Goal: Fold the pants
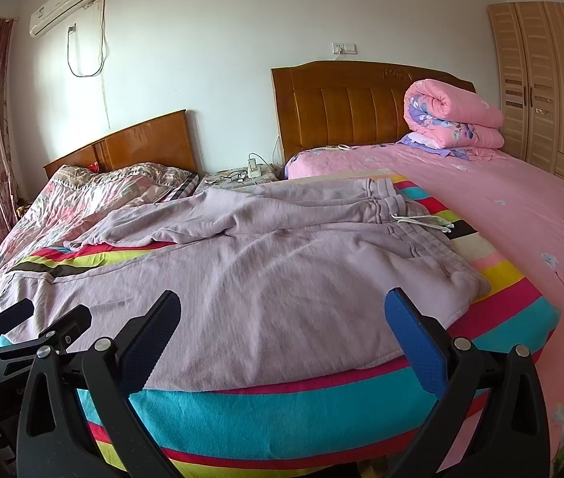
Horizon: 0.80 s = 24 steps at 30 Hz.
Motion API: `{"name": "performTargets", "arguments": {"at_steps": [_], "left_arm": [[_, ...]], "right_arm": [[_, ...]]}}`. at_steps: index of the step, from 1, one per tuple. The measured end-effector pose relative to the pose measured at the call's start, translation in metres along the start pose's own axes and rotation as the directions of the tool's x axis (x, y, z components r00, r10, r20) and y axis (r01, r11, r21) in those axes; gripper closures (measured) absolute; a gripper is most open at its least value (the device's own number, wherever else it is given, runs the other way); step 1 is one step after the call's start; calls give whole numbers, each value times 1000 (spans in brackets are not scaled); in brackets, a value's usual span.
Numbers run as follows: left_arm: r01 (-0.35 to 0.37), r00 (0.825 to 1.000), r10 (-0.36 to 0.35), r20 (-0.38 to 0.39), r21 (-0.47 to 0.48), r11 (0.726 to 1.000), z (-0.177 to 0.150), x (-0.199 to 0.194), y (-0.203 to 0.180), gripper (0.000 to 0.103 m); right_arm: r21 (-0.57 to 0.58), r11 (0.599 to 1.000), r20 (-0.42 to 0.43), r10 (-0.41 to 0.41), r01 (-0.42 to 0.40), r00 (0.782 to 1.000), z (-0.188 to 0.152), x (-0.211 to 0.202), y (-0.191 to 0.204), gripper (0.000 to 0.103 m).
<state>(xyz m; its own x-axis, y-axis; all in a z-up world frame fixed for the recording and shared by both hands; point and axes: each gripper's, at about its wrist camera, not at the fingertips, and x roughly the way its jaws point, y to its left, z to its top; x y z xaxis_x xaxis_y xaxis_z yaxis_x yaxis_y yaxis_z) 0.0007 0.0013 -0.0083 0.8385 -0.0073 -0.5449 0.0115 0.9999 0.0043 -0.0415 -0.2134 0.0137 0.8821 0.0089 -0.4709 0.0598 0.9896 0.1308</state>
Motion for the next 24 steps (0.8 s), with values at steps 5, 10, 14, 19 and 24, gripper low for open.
{"name": "performTargets", "arguments": {"at_steps": [5,10,14,19,24], "left_arm": [[0,1000,0,-1,-1,1000,-7,2,3,1],[0,1000,0,-2,-1,1000,-7,2,3,1],[0,1000,0,-3,-2,1000,-8,3,3,1],[0,1000,0,-6,-3,1000,-12,4,3,1],[0,1000,0,-8,-3,1000,-13,4,3,1]], "right_arm": [[1,1000,-2,1,-1,1000,-1,1,0,4],[3,1000,-4,2,-2,1000,-4,1,-1,4],[3,1000,-6,2,-2,1000,-5,1,-1,4],[5,1000,-10,3,-3,1000,-9,1,-1,4],[7,1000,-16,3,-3,1000,-13,1,0,4]]}}
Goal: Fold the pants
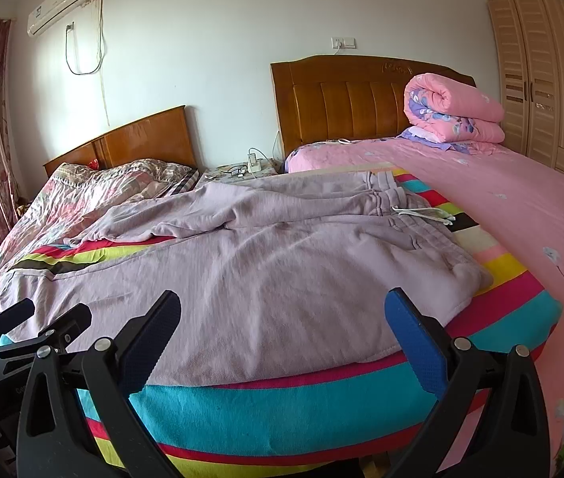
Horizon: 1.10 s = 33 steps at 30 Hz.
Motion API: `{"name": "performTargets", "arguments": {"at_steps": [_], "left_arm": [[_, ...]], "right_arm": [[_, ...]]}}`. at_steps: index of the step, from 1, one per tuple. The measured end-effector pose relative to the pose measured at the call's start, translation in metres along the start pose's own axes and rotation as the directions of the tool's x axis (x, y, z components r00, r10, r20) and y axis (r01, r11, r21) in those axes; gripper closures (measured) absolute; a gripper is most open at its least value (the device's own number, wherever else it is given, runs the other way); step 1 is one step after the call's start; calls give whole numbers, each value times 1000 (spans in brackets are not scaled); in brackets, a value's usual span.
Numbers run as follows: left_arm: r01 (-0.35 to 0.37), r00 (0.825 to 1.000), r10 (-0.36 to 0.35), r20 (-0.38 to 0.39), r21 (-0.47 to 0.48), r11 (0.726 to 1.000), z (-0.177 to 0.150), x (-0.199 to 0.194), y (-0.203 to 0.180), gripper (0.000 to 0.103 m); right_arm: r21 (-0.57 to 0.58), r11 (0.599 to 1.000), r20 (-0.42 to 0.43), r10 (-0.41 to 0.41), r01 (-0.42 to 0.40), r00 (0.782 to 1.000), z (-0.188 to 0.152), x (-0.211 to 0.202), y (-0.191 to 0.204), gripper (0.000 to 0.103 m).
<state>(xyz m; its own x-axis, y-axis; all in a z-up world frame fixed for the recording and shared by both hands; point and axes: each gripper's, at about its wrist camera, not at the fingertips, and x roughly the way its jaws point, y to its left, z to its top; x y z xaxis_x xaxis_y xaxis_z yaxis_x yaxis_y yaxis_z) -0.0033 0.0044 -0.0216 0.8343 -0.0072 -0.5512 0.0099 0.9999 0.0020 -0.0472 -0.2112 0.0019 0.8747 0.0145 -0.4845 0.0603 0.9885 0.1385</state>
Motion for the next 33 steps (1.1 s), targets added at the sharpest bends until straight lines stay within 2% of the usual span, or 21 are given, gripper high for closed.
{"name": "performTargets", "arguments": {"at_steps": [22,25,28,30,33], "left_arm": [[-5,1000,5,-4,3,1000,-3,0,2,1],[18,1000,-18,-2,5,1000,0,0,5,1],[31,999,-30,-15,34,999,20,6,13,1],[-14,1000,15,-23,58,998,43,15,20,1],[-26,998,27,-52,18,999,82,38,42,1]], "right_arm": [[0,1000,-21,-1,1,1000,0,4,-2,4],[-11,1000,-26,9,-10,1000,5,4,-1,4],[-70,996,-58,47,-51,997,29,19,-3,4],[-91,992,-89,80,-89,993,51,39,-7,4],[-124,983,-145,116,-134,983,90,86,-16,4]]}}
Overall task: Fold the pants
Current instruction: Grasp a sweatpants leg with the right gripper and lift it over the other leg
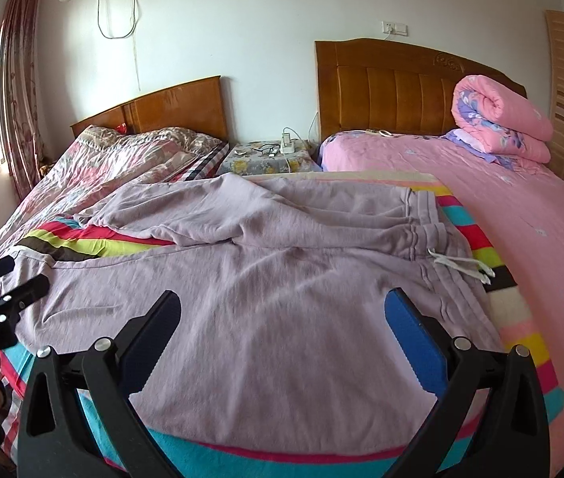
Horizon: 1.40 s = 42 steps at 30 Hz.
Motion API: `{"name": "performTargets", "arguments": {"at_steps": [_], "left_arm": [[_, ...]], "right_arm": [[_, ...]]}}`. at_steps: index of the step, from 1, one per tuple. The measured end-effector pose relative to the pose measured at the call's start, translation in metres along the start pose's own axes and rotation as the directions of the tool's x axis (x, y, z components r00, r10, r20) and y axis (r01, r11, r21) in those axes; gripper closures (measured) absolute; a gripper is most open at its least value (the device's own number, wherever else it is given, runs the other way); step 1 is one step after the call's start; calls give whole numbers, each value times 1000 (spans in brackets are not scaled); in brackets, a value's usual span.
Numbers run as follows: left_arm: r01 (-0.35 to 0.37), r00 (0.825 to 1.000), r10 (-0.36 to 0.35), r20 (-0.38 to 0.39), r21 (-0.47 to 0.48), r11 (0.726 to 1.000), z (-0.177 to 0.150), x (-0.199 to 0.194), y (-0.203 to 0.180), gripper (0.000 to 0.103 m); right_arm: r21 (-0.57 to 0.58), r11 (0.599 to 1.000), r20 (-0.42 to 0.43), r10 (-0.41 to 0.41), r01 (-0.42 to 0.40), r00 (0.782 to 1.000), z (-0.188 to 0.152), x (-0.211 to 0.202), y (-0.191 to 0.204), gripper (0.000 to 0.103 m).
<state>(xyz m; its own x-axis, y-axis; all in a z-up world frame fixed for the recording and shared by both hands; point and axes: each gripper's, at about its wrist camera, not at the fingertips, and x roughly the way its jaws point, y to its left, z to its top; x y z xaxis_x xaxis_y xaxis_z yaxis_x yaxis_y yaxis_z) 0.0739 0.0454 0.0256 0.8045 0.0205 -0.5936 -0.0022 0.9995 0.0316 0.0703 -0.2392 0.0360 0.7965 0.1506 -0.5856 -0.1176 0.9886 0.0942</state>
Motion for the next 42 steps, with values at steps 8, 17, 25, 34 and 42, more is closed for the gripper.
{"name": "performTargets", "arguments": {"at_steps": [8,17,25,34,42], "left_arm": [[197,930,-283,-236,-332,923,71,123,67,1],[263,906,-382,-179,-467,844,92,198,71,1],[268,865,-443,-237,-528,806,84,238,66,1],[265,874,-431,-224,-522,810,82,236,65,1],[228,906,-379,-191,-533,815,81,215,83,1]], "right_arm": [[-50,995,-95,81,-86,992,113,135,-55,4],[-245,939,-314,158,-240,936,174,300,-54,4],[-257,860,-473,287,-442,833,178,386,-31,13],[-301,800,-510,324,-518,797,176,392,-13,74],[-493,810,-205,247,-318,947,165,245,4,91]]}}
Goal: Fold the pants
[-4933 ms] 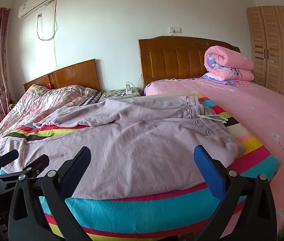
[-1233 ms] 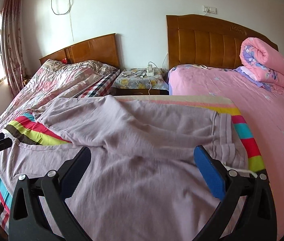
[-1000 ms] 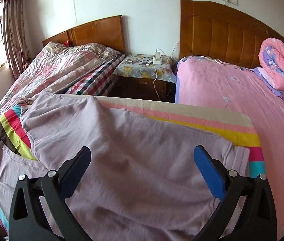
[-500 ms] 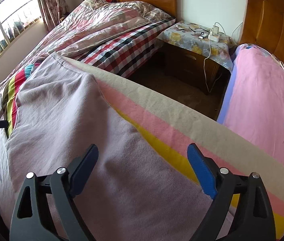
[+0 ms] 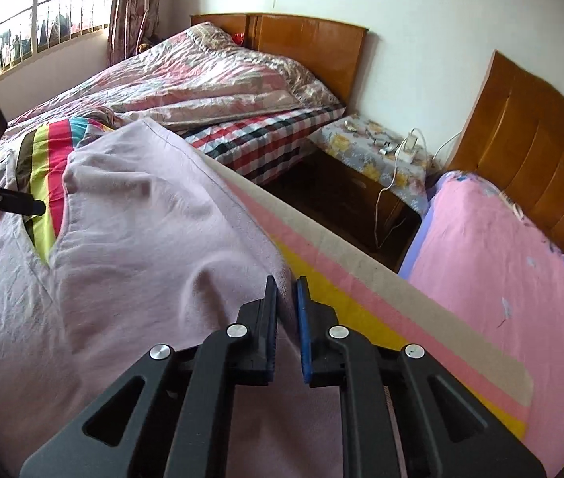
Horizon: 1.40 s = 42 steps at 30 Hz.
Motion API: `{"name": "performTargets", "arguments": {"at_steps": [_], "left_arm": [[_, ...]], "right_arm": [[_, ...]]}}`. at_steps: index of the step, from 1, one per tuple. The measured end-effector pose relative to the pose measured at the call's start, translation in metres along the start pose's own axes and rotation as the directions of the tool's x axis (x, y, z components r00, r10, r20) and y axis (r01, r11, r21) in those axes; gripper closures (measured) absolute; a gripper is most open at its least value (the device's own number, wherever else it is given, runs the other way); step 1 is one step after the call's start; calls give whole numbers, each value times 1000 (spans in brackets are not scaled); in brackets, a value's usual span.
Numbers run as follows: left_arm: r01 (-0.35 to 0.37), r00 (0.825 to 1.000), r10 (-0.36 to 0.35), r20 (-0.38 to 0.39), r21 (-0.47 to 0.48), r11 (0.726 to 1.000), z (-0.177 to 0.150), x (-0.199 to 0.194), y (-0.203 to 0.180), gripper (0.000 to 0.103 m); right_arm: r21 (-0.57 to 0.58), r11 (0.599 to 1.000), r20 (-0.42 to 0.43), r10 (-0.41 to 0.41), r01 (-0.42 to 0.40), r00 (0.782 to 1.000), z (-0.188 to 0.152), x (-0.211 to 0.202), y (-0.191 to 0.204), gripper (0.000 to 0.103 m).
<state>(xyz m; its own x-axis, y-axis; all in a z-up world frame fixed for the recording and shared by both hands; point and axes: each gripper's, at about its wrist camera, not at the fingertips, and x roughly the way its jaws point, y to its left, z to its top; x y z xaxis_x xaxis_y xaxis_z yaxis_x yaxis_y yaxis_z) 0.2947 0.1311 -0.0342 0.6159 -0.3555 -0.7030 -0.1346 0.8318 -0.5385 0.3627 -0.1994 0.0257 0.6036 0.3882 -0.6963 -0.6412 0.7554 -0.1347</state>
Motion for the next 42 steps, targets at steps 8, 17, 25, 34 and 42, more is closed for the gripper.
{"name": "performTargets", "arguments": {"at_steps": [8,17,25,34,42], "left_arm": [[25,999,-25,40,-20,999,-29,-43,23,1],[20,999,-20,-34,-4,1000,-60,-52,49,1],[36,998,-34,-55,28,999,-67,-52,47,1],[21,998,-19,-54,41,999,-66,-48,36,1],[11,999,-10,-47,38,999,-57,-47,39,1]], "right_arm": [[52,996,107,-78,73,991,-88,-116,143,91],[437,899,70,-47,12,996,-159,-138,159,42],[818,567,-21,-142,99,990,-242,-171,95,45],[936,337,-49,-152,98,987,-267,-153,54,51],[945,312,-61,-121,96,991,-250,-138,39,44]]}}
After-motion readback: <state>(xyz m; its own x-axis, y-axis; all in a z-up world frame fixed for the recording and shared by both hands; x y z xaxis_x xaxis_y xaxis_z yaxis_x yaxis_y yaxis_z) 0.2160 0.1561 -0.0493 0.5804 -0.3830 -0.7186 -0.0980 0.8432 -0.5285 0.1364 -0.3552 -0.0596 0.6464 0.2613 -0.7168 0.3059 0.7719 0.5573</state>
